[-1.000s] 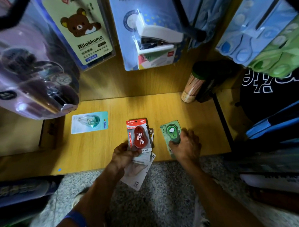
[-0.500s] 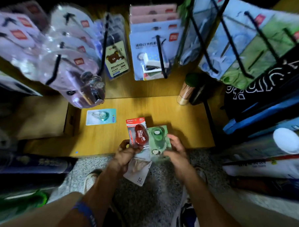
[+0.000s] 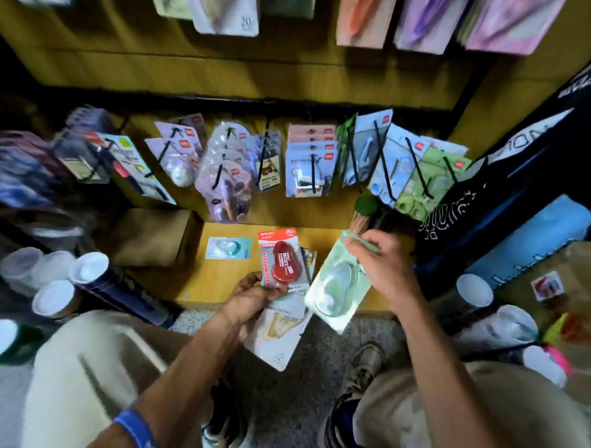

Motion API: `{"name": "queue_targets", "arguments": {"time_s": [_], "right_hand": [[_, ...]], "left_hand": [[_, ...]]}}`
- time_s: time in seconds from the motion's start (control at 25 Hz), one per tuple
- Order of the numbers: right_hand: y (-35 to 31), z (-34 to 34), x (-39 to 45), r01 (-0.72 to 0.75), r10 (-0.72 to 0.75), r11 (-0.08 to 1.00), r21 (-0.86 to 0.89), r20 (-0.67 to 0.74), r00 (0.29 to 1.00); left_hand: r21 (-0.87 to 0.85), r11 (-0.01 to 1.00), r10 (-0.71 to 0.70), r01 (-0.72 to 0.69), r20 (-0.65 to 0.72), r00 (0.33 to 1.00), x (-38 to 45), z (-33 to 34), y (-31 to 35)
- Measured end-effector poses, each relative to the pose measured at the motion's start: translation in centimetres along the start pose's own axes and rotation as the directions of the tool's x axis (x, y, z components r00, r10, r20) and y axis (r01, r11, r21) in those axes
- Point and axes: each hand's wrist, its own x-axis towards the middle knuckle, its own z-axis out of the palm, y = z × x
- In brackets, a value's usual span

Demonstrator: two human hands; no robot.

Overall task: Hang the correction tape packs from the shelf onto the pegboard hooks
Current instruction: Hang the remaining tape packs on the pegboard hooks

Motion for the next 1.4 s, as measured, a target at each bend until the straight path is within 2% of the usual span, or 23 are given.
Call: {"name": "queue_targets", "arguments": {"time_s": [0.08, 0.16, 0.24, 0.4, 0.52, 0.64, 0.8, 0.88, 0.96, 1.0, 1.12, 1.2, 1.32, 1.4], "right_hand": [[-3.6, -1.1, -0.6, -0.021, 0.024, 0.998, -0.055, 0.056, 0.998], [-6.3, -1.6, -1.2, -0.061, 0.056, 0.995, 0.084, 0.070, 0.996], [-7.7, -1.1, -1.7, -0.045, 0.055, 0.972, 0.233, -0.035, 0.998], [-8.1, 2.1, -2.9, -0.038, 0.092, 0.979, 0.199, -0.267, 0.959], [-10.1, 3.1, -3.5, -0.081, 0.150, 0.974, 0.214, -0.330, 0.932], [-12.6, 3.3, -3.6, 0.020, 0.092, 0.936, 0.353, -0.298, 0.950], [-15.0, 4.3, -2.9, 0.155, -0.043, 0.906, 0.394, -0.277, 0.960], [-16.7, 5.0, -2.4, 0.129, -0.024, 0.902, 0.412, -0.250, 0.968], [-18.3, 5.6, -2.2, 0.074, 0.017, 0.932, 0.356, -0.246, 0.969], [-19.0, 5.9, -2.2, 0.029, 0.042, 0.943, 0.331, -0.204, 0.978], [-19.7, 6.3, -2.9, -0.057, 0.046, 0.959, 0.277, 0.047, 0.998], [-19.2, 6.0, -2.9, -0.042, 0.001, 0.926, 0.374, 0.110, 0.994], [-19.5, 4.0, -3.1, 0.039, -0.068, 0.794, 0.607, 0.024, 0.997], [-20.4, 2.1, -3.2, 0.170, -0.159, 0.736, 0.655, -0.077, 0.984]], "left_hand": [[-0.017, 0.999, 0.032, -0.031, 0.059, 0.998, -2.6, 1.0, 1.2], [-0.035, 0.997, 0.072, -0.068, 0.116, 0.991, -4.7, 1.7, 2.4], [-0.083, 0.992, 0.108, -0.095, 0.159, 0.981, -6.1, 2.1, 3.2], [-0.166, 0.969, 0.207, -0.185, 0.129, 0.970, -8.2, 3.0, 4.4], [-0.197, 0.951, 0.260, -0.237, 0.097, 0.961, -9.3, 3.3, 5.0], [-0.194, 0.929, 0.337, -0.315, 0.093, 0.937, -10.2, 2.8, 6.7], [-0.197, 0.890, 0.431, -0.411, 0.071, 0.900, -11.7, 2.3, 9.0], [-0.198, 0.866, 0.472, -0.459, 0.023, 0.881, -12.4, 2.3, 10.2], [-0.204, 0.851, 0.489, -0.483, -0.024, 0.872, -12.6, 2.3, 11.6], [-0.206, 0.848, 0.490, -0.488, -0.043, 0.871, -12.6, 2.3, 12.3], [-0.207, 0.833, 0.509, -0.513, -0.076, 0.858, -12.3, 2.2, 14.2], [-0.213, 0.827, 0.516, -0.520, -0.079, 0.853, -12.3, 2.1, 15.0], [-0.220, 0.826, 0.520, -0.519, -0.058, 0.852, -12.4, 2.6, 15.8], [-0.207, 0.822, 0.527, -0.531, -0.079, 0.846, -12.0, 2.9, 16.5]]}}
